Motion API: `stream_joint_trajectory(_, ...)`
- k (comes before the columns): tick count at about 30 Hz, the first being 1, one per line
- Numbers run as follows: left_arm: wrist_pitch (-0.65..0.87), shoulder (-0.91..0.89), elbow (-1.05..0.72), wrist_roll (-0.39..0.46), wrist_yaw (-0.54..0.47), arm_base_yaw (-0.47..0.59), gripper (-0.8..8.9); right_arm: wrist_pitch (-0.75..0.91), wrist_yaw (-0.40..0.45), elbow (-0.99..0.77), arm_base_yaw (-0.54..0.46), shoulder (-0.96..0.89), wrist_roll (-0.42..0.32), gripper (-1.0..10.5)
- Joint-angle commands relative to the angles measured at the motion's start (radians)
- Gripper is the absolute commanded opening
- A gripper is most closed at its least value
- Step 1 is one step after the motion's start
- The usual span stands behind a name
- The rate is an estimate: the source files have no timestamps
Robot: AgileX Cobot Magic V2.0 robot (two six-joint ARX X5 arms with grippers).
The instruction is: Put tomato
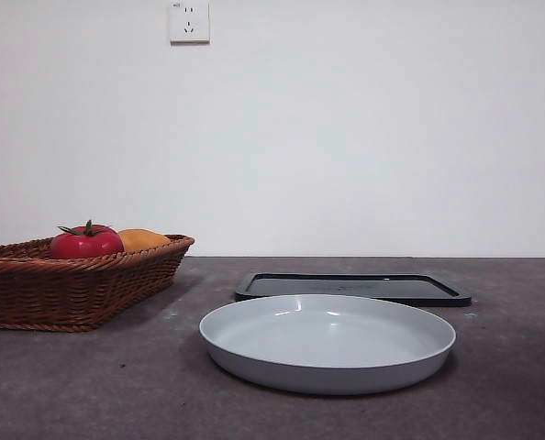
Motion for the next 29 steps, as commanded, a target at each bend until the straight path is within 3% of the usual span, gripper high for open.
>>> stream_joint_trajectory(1, 0.037, 0.000, -0.020, 0.001, 0.001, 0.003, 0.20, 0.011, 0.000, -0.005, 0.002, 0.000, 0.005, 0.2)
stream_joint_trajectory(10, 0.048, 0.000, -0.020, -0.006, 0.001, 0.003, 0.20, 0.012, -0.007, -0.005, 0.002, 0.000, 0.029, 0.2)
stream_joint_trajectory(18, 0.057, 0.000, 0.010, -0.042, 0.001, 0.002, 0.18, 0.069, -0.108, 0.000, 0.002, 0.000, 0.137, 0.1)
stream_joint_trajectory(29, 0.044, 0.101, 0.232, -0.108, 0.001, 0.002, 0.18, -0.039, -0.070, 0.179, 0.002, 0.031, 0.330, 0.1)
